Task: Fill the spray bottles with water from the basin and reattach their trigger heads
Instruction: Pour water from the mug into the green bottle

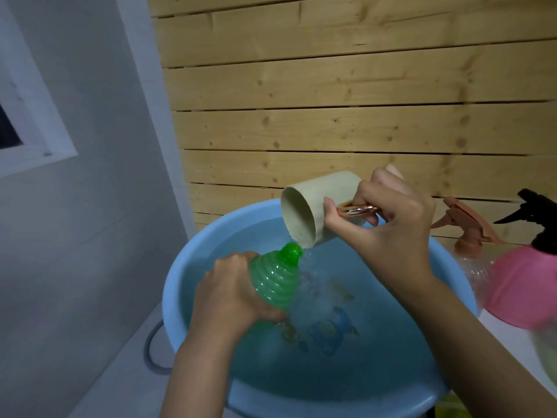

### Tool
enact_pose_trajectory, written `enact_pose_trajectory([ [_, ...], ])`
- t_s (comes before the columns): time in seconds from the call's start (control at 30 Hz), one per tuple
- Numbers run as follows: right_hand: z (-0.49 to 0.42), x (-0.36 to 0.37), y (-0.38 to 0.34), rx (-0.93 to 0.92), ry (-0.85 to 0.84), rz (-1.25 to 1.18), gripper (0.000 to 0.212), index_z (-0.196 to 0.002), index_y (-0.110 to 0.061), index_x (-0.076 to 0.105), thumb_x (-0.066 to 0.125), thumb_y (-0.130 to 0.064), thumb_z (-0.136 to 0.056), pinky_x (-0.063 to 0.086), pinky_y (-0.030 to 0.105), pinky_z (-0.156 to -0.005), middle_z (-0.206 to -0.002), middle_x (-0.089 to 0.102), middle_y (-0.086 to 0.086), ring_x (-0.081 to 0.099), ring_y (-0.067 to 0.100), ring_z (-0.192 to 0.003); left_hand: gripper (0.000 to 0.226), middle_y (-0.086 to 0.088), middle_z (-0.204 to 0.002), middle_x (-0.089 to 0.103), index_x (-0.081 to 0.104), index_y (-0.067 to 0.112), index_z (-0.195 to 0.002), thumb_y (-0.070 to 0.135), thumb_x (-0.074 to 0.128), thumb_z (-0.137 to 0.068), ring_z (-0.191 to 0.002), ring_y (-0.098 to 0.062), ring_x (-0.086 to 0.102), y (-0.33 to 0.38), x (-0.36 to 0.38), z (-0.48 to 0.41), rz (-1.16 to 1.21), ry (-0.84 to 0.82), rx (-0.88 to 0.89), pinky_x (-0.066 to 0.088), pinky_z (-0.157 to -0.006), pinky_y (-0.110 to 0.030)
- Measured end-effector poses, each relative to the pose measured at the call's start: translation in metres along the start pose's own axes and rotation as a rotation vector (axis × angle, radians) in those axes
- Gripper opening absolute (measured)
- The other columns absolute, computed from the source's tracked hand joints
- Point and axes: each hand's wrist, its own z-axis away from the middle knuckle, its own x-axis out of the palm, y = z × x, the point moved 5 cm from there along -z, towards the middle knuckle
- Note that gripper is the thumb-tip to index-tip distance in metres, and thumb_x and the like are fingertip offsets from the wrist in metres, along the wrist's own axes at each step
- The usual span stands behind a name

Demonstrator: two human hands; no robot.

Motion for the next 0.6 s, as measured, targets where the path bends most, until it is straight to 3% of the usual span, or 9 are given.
enact_pose_trajectory([
  [0.13,0.001,0.001,-0.008,-0.092,0.007,0.037,0.045,-0.047,-0.005,0.040,0.077,-0.004,-0.072,0.019,0.015,-0.060,-0.052,0.034,0.004,0.029,0.018,-0.059,0.067,0.008,-0.089,0.067,0.064,0.027,-0.099,0.047,0.087,-0.039,-0.090,-0.019,0.065,0.002,0.000,0.000,-0.022,-0.002,0.004,0.053,-0.073,-0.030],
  [0.37,0.004,0.004,-0.023,-0.258,0.021,0.083,0.040,-0.047,-0.002,0.046,0.073,-0.003,-0.077,0.023,0.031,-0.057,-0.051,0.036,0.008,0.028,0.019,-0.060,0.069,0.009,-0.091,0.067,0.064,0.028,-0.099,0.048,0.088,-0.038,-0.091,-0.018,0.064,0.002,0.000,0.001,-0.026,-0.005,0.006,0.053,-0.074,-0.031],
  [0.6,0.006,0.009,-0.031,-0.411,-0.033,0.149,0.039,-0.048,-0.003,0.044,0.072,0.004,-0.075,0.021,0.030,-0.061,-0.051,0.037,0.008,0.032,0.022,-0.056,0.064,0.010,-0.085,0.066,0.064,0.028,-0.095,0.047,0.087,-0.038,-0.086,-0.017,0.064,0.001,0.000,0.001,-0.003,0.000,0.004,0.053,-0.070,-0.030],
])
